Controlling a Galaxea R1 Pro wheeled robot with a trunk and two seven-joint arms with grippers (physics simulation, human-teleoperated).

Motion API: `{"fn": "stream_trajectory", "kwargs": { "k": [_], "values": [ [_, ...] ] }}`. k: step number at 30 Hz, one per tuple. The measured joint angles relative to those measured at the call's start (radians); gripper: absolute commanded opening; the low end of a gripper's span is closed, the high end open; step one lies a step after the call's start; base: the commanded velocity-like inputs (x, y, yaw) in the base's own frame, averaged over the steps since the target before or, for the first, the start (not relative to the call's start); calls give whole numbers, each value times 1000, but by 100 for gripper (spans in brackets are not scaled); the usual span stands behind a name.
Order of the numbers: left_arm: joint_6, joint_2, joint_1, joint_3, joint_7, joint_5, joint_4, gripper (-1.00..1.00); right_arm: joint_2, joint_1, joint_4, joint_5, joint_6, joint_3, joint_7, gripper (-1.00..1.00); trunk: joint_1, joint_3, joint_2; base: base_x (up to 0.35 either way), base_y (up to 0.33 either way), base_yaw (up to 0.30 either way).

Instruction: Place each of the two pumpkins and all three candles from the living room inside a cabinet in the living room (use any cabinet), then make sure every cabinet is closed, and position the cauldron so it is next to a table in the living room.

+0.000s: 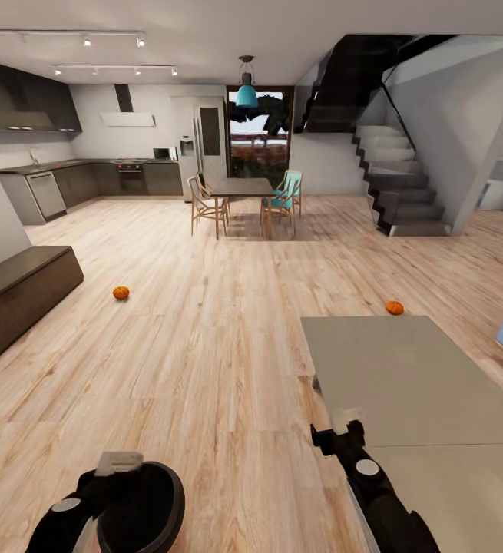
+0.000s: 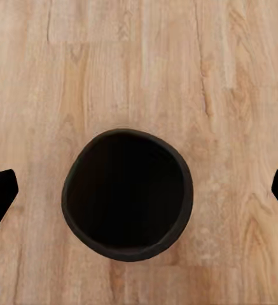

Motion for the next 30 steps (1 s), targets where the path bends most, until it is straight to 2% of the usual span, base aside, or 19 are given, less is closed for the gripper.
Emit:
{"fn": "stream_trajectory", "kwargs": {
  "k": [1,3,4,7,11,13,15,17,18,20,22,23,24,26,30],
  "values": [
    [60,-11,-1,-2,-6,1,-75,100,0,-4,-11,0,9,0,0,100,0,0,0,0,0,0],
    [135,-34,-10,-6,-28,1,-154,100,2,-12,-31,0,18,0,0,100,0,0,0,0,0,0],
    [203,-58,-64,-9,-102,4,-209,100,5,-21,-65,0,25,0,-1,100,0,0,0,0,0,0],
    [234,-69,-139,-9,-187,2,-225,100,6,-33,-95,1,27,0,-1,100,0,0,0,0,0,0],
    [240,-116,-247,-9,-297,3,-224,100,5,-114,-99,-4,72,-2,0,100,0,0,0,0,0,0],
    [239,-150,-310,-9,-338,22,-224,100,3,-138,-102,-2,113,-3,4,100,0,0,0,0,0,0],
    [238,-164,-343,-9,-352,48,-222,100,3,-143,-104,0,124,-1,6,100,0,0,0,0,0,0],
    [235,-171,-372,-9,-361,83,-217,100,1,-146,-108,0,129,0,7,100,0,0,0,0,0,0],
    [232,-174,-386,-10,-367,112,-214,100,-1,-147,-109,1,131,0,7,100,0,0,0,0,0,0],
    [224,-176,-398,-14,-377,155,-211,100,-3,-148,-109,1,132,-1,7,100,0,0,0,0,0,0],
    [200,-175,-403,-27,-390,184,-209,100,-3,-149,-110,1,132,-1,8,100,0,0,0,0,0,0],
    [77,-170,-404,-83,-404,207,-200,100,-1,-149,-101,1,132,2,9,100,0,0,0,0,0,0],
    [36,-168,-403,-104,-406,209,-199,100,1,-149,-94,2,131,2,10,100,0,0,0,0,0,0],
    [-4,-161,-400,-128,-407,212,-197,100,3,-149,-80,2,130,2,11,100,0,0,0,0,0,0],
    [-25,-150,-398,-140,-407,214,-191,100,3,-149,-71,1,128,1,11,100,0,0,0,0,0,0]
  ]
}}
